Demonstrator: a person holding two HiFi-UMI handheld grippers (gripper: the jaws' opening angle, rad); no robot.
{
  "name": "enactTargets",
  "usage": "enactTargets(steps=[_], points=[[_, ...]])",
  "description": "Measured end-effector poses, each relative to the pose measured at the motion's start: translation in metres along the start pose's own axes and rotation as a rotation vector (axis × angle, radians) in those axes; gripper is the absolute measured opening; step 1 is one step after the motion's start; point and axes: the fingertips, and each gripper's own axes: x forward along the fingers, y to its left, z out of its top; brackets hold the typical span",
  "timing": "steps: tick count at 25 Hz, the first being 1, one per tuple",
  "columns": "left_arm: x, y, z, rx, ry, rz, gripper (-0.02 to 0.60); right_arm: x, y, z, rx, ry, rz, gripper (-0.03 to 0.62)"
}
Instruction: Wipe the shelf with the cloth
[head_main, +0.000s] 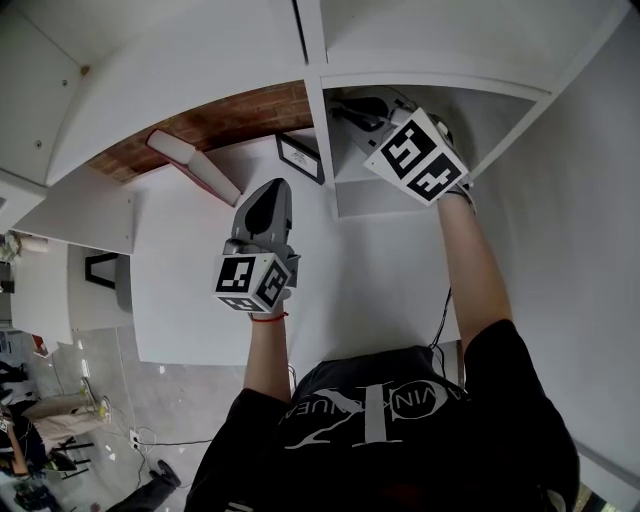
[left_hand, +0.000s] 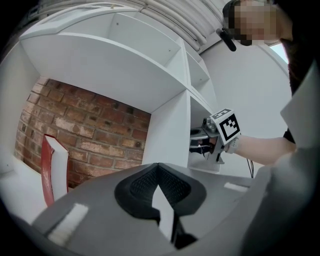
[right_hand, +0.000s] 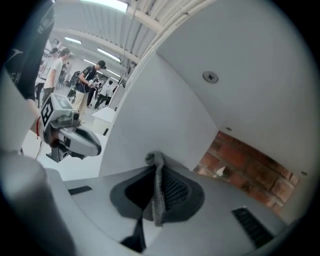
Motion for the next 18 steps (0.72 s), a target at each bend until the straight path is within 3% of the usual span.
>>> enactTargets(steps=[8, 13, 18], points=[[0.004, -0.004, 0.000, -0.009, 0.004, -0.004, 0.009, -0.026, -0.017, 0.053, -0.047, -0.174, -0.135, 0.029], [0.010, -0.018, -0.002, -0.009, 0.009, -0.038, 0.009, -0.041, -0.012, 0.066, 0.024, -0.267, -0.078, 0.028], [0.012, -0.020, -0.002, -0.006, 0.013, -0.044, 0.009, -0.032, 0.011, 0.041, -0.019, -0.190, 0.017, 0.028]])
